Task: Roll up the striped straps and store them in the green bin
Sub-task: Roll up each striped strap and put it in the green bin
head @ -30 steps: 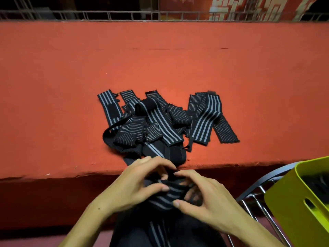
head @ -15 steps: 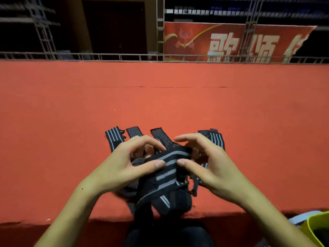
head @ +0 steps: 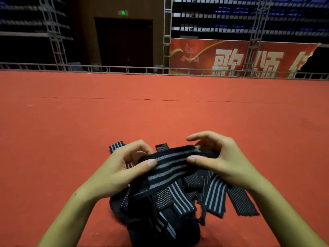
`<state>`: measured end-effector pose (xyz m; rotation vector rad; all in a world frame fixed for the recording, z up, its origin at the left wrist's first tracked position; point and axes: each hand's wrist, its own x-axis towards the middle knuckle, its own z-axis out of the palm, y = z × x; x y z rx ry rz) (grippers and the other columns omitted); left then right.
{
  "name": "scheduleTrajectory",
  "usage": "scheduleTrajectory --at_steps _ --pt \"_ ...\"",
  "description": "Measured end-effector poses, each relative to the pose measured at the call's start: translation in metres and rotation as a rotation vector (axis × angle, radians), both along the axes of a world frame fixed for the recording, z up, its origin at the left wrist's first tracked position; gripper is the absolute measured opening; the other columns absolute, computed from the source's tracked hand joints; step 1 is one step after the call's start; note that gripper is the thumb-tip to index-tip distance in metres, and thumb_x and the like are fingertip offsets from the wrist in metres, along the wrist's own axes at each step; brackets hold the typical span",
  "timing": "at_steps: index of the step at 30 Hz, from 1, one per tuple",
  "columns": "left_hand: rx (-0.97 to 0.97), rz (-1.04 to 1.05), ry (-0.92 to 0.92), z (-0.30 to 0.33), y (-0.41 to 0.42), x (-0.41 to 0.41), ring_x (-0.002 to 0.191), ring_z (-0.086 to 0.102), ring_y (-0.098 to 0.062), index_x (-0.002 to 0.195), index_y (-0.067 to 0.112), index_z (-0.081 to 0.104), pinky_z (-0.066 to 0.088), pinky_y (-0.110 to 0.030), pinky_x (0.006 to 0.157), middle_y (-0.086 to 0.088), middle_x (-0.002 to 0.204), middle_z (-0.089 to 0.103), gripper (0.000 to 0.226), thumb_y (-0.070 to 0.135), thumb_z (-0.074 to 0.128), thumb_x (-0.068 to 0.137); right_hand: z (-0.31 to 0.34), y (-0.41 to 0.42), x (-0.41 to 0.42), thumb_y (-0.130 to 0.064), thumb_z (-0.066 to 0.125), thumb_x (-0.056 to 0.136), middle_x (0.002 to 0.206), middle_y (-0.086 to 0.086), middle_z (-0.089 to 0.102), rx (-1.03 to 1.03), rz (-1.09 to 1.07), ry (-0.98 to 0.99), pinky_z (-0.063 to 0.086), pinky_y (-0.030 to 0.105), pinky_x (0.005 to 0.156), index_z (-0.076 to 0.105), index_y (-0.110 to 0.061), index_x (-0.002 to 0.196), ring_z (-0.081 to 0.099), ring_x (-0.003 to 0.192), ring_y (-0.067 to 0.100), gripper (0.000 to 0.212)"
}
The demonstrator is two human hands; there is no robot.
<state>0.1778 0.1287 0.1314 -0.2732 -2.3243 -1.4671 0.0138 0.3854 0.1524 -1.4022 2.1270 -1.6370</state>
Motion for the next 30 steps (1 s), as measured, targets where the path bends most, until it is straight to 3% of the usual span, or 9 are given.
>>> scheduleTrajectory --at_steps 4,7,11,15,17,19,22,25,30 --pt "0.003 0.105 0.009 0.000 -0.015 0.000 0.081 0.061 -0.017 0.107 0.008 0.066 0.048 -0.041 0.073 -0.018 0.090 0.069 0.026 0.031 0.072 0.099 0.010 -0.020 -0.009 -0.001 0.089 0.080 0.107 0.008 0.081 -0.155 0.008 -0.105 0.064 0.030 0.088 0.071 -0.011 0.127 0.080 0.101 0.021 0.051" --pt "0.048 0.182 0.027 0.005 -0.019 -0.006 0.082 0.068 -0.018 0.108 0.016 0.066 0.053 -0.041 0.078 -0.009 0.090 0.077 0.025 0.033 0.078 0.094 0.016 -0.048 -0.008 0.006 0.088 0.079 0.107 0.013 0.080 -0.226 0.030 -0.100 0.064 0.031 0.089 0.067 -0.007 0.130 0.079 0.099 0.022 0.057" --pt "0.134 0.181 0.071 0.024 -0.011 -0.024 0.094 0.081 -0.034 0.125 0.019 0.063 0.063 -0.048 0.082 -0.012 0.101 0.083 0.036 0.021 0.081 0.094 0.024 -0.091 -0.004 0.004 0.091 0.079 0.108 0.013 0.078 -0.204 0.112 0.001 0.061 0.033 0.097 0.061 -0.011 0.139 0.078 0.103 0.022 0.068" --pt "0.107 0.230 0.162 0.031 -0.017 -0.032 0.092 0.081 -0.026 0.136 0.021 0.061 0.064 -0.038 0.080 -0.008 0.099 0.083 0.041 0.014 0.075 0.098 0.023 -0.109 -0.007 -0.005 0.094 0.079 0.111 0.008 0.078 -0.257 0.047 -0.006 0.062 0.038 0.097 0.053 -0.020 0.148 0.077 0.107 0.020 0.082" --pt "0.087 0.230 0.156 0.028 -0.021 -0.031 0.088 0.080 -0.017 0.143 0.027 0.059 0.060 -0.028 0.077 -0.003 0.098 0.083 0.050 0.011 0.074 0.099 0.019 -0.112 -0.010 -0.006 0.095 0.078 0.112 0.011 0.079 -0.284 0.036 -0.093 0.063 0.046 0.097 0.049 -0.024 0.152 0.079 0.103 0.024 0.088" --pt "0.077 0.212 0.134 0.025 -0.021 -0.032 0.095 0.080 -0.017 0.148 0.034 0.055 0.061 -0.028 0.082 -0.002 0.106 0.083 0.057 0.012 0.074 0.099 0.016 -0.115 -0.011 -0.003 0.093 0.080 0.110 0.014 0.081 -0.298 0.064 -0.149 0.062 0.051 0.098 0.046 -0.025 0.154 0.080 0.101 0.028 0.091" --pt "0.027 0.275 0.161 0.019 -0.024 -0.038 0.093 0.079 -0.017 0.151 0.040 0.054 0.062 -0.036 0.081 -0.002 0.104 0.081 0.060 0.019 0.075 0.099 0.013 -0.123 -0.011 0.001 0.088 0.084 0.106 0.013 0.082 -0.290 0.111 -0.197 0.065 0.044 0.093 0.045 -0.022 0.155 0.080 0.100 0.029 0.086" --pt "0.025 0.281 0.152 0.014 -0.028 -0.042 0.098 0.080 -0.023 0.150 0.042 0.055 0.065 -0.052 0.086 -0.003 0.109 0.080 0.060 0.020 0.075 0.098 0.008 -0.130 -0.015 -0.002 0.084 0.089 0.105 0.012 0.083 -0.264 0.135 -0.239 0.062 0.032 0.077 0.047 -0.019 0.153 0.080 0.090 0.023 0.076" --pt "0.125 0.220 0.116 0.005 -0.031 -0.043 0.099 0.080 -0.030 0.156 0.045 0.047 0.065 -0.052 0.091 -0.008 0.109 0.081 0.072 0.012 0.074 0.099 0.005 -0.138 -0.022 -0.002 0.080 0.093 0.101 0.013 0.083 -0.327 0.103 -0.293 0.063 0.033 0.078 0.050 -0.017 0.150 0.081 0.092 0.027 0.066"
